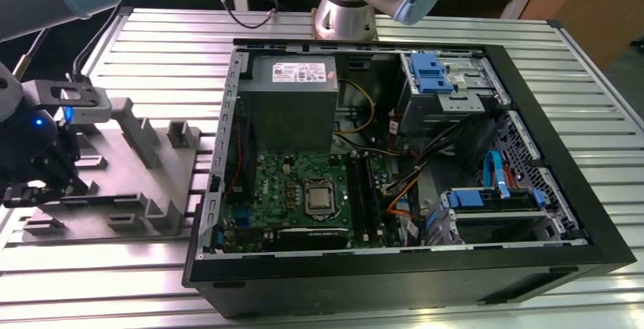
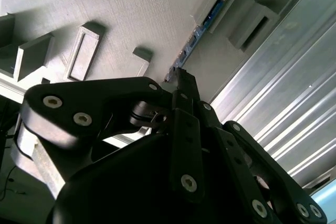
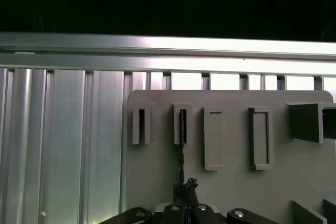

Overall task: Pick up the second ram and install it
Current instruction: 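Pick up the second ram and move it above second insertion slot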

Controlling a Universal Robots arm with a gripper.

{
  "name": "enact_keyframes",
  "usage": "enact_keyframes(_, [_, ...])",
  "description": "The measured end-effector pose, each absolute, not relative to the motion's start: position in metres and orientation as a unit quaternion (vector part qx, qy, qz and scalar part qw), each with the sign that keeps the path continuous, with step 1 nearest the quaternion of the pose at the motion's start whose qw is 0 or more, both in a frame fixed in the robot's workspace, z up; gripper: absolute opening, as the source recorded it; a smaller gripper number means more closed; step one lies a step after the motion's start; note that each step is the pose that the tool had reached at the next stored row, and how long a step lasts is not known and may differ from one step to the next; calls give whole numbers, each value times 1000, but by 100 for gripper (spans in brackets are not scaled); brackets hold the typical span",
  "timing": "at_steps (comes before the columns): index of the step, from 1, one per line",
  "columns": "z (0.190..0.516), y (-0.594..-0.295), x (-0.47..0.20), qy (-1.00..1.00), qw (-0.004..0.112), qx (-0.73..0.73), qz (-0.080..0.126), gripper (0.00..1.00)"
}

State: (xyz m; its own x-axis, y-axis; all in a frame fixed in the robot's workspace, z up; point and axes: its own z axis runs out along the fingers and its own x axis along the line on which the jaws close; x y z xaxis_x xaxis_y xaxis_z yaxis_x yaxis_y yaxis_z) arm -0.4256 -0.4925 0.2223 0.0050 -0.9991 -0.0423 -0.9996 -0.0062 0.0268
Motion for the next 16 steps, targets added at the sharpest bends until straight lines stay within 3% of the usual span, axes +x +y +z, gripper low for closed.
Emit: enact_keyframes(16, [216, -493, -426, 703, 7, -711, 23, 10])
